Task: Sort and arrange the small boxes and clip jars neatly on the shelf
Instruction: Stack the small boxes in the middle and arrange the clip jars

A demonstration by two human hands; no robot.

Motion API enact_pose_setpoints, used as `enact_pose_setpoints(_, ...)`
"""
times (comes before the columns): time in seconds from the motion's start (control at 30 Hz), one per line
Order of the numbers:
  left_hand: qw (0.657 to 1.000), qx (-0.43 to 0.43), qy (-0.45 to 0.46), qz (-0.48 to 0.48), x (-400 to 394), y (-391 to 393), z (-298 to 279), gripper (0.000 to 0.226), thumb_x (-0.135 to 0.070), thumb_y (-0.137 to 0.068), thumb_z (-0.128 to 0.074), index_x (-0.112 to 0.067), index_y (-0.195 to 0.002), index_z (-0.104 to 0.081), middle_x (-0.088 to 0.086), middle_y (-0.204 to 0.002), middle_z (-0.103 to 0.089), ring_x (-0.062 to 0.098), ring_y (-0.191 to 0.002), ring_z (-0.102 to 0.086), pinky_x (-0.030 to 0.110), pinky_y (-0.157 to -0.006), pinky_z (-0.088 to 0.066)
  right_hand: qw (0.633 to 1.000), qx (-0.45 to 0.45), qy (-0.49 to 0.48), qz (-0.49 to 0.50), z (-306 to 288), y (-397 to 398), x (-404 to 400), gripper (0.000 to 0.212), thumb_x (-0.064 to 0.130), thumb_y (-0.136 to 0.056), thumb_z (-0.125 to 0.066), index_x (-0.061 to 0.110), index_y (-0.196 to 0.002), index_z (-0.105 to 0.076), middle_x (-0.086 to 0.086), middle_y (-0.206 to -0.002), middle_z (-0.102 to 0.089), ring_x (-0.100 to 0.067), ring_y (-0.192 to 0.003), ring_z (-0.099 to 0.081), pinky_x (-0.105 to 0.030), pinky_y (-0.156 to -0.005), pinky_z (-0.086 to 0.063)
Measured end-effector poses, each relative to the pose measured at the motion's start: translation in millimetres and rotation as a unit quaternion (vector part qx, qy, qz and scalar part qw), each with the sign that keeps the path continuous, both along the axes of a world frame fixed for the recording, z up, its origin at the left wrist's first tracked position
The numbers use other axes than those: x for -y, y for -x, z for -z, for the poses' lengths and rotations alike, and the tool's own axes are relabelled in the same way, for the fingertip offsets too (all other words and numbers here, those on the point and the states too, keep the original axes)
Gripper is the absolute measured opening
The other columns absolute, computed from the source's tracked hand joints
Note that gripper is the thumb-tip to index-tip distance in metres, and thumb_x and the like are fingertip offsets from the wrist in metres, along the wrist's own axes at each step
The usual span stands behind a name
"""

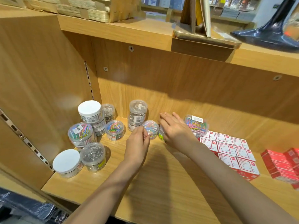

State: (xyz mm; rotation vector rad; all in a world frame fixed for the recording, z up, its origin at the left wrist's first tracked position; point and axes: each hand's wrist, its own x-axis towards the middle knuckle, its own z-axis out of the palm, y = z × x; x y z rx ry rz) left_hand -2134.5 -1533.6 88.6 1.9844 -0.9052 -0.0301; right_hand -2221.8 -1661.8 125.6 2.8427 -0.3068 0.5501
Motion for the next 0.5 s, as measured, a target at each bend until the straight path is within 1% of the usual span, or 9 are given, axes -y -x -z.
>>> enact_pose_setpoints(0.1,1.000,0.015,-0.013,0.002,5.1,-5.3,2.3,0.016,0.002,-0.078,-0.058,-0.012,-0.078,-0.049,0.007,-0.080,-0.054,0.028,-0.079,-0.053,0.032,-0.069,-0.035,0.998,-0.004,-0.066,-0.011,1.9,-1.3,0.0,0.055,-0.009,-0.053,-0.077,-0.004,-0.106,-0.062,-0.025,-0.114,-0.061,-0.038,-0.104,-0.061,-0.050,-0.082,-0.052)
enact_pose_setpoints(0.17,1.000,0.026,-0.012,0.013,1.5,-7.5,3.7,0.011,0.004,-0.079,-0.055,-0.006,-0.084,-0.055,0.011,-0.085,-0.057,0.031,-0.082,-0.055,0.033,-0.071,-0.037,0.994,-0.009,-0.107,-0.016,-1.2,2.6,-2.6,0.055,-0.010,-0.060,-0.071,-0.003,-0.112,-0.058,-0.026,-0.120,-0.057,-0.039,-0.110,-0.057,-0.047,-0.085,-0.052)
enact_pose_setpoints(0.23,0.999,0.033,0.002,0.029,-10.3,-7.1,3.1,0.017,0.002,-0.080,-0.052,-0.006,-0.093,-0.059,0.009,-0.093,-0.059,0.028,-0.085,-0.059,0.035,-0.076,-0.045,0.990,0.009,-0.137,-0.028,-8.3,6.5,-6.2,0.048,-0.007,-0.068,-0.062,-0.003,-0.115,-0.056,-0.025,-0.123,-0.053,-0.038,-0.112,-0.054,-0.041,-0.092,-0.048)
enact_pose_setpoints(0.3,0.998,0.056,0.020,0.036,-28.0,-8.0,-2.1,0.023,-0.005,-0.082,-0.048,-0.009,-0.102,-0.059,0.005,-0.098,-0.057,0.021,-0.086,-0.059,0.033,-0.077,-0.047,0.984,0.035,-0.168,-0.041,-16.2,4.7,-9.4,0.043,-0.005,-0.072,-0.057,-0.004,-0.115,-0.055,-0.024,-0.123,-0.052,-0.038,-0.110,-0.053,-0.036,-0.096,-0.040)
enact_pose_setpoints(0.37,0.995,0.096,0.018,0.027,-49.7,-9.6,-9.4,0.026,-0.014,-0.083,-0.043,-0.010,-0.104,-0.057,0.002,-0.099,-0.056,0.016,-0.087,-0.055,0.028,-0.076,-0.043,0.978,0.057,-0.195,-0.057,-21.8,-4.9,-17.3,0.037,0.000,-0.073,-0.055,-0.003,-0.110,-0.058,-0.020,-0.117,-0.056,-0.037,-0.104,-0.055,-0.028,-0.091,-0.033)
enact_pose_setpoints(0.43,0.990,0.140,0.008,0.014,-71.2,-10.5,-16.7,0.028,-0.018,-0.083,-0.039,-0.008,-0.102,-0.057,0.004,-0.097,-0.056,0.016,-0.088,-0.051,0.025,-0.077,-0.040,0.965,0.066,-0.239,-0.086,-21.4,-18.4,-32.0,0.032,0.007,-0.075,-0.048,0.000,-0.104,-0.060,-0.014,-0.108,-0.060,-0.032,-0.098,-0.057,-0.024,-0.086,-0.032)
enact_pose_setpoints(0.5,0.983,0.180,-0.003,0.024,-88.3,-8.3,-23.2,0.024,-0.016,-0.084,-0.042,-0.007,-0.100,-0.057,0.005,-0.096,-0.055,0.016,-0.090,-0.050,0.024,-0.080,-0.039,0.946,0.049,-0.300,-0.115,-16.0,-33.5,-52.2,0.032,0.009,-0.079,-0.046,0.004,-0.108,-0.059,-0.010,-0.108,-0.060,-0.024,-0.102,-0.054,-0.018,-0.087,-0.031)
